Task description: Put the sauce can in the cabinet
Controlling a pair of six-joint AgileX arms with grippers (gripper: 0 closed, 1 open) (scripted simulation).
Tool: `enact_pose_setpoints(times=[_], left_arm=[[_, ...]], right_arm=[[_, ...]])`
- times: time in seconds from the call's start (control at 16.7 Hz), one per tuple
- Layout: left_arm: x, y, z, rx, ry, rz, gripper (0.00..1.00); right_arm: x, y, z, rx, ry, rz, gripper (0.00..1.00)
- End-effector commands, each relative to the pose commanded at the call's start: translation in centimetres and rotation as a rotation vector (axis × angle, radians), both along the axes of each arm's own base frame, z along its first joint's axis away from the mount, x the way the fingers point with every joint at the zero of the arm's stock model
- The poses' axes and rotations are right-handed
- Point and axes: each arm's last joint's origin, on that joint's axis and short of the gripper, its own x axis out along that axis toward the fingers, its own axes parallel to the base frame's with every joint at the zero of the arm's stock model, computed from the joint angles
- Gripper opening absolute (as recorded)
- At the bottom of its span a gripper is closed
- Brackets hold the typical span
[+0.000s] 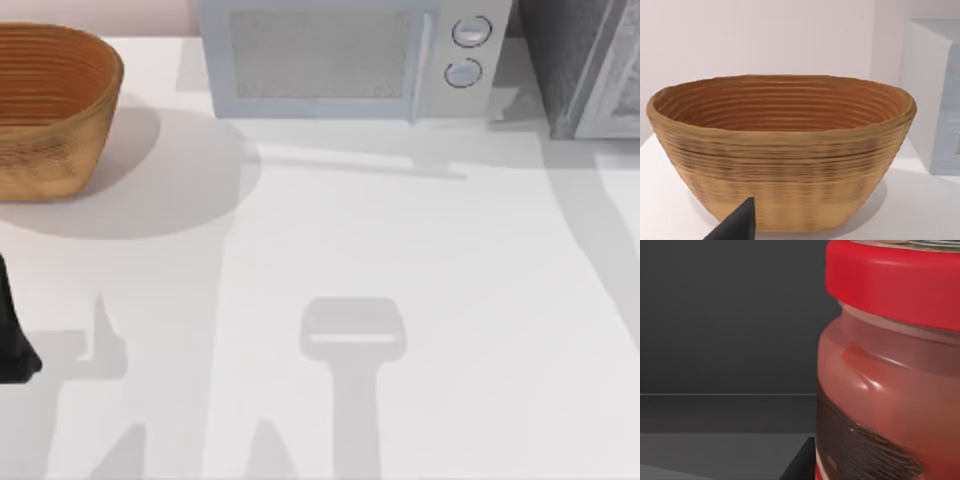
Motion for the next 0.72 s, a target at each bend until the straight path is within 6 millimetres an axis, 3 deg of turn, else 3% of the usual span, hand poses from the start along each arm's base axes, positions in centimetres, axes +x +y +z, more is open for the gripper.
enact_pose_setpoints(times=[0.24,0.72], left_arm=[[0.0,0.0,0.0,0.000,0.000,0.000,1.00],[0.0,0.0,0.0,0.000,0.000,0.000,1.00]], right_arm=[[0.6,0.1,0.2,0.004,-0.007,0.005,0.00],[6.5,0.3,-0.2,0.001,0.011,0.001,0.00]])
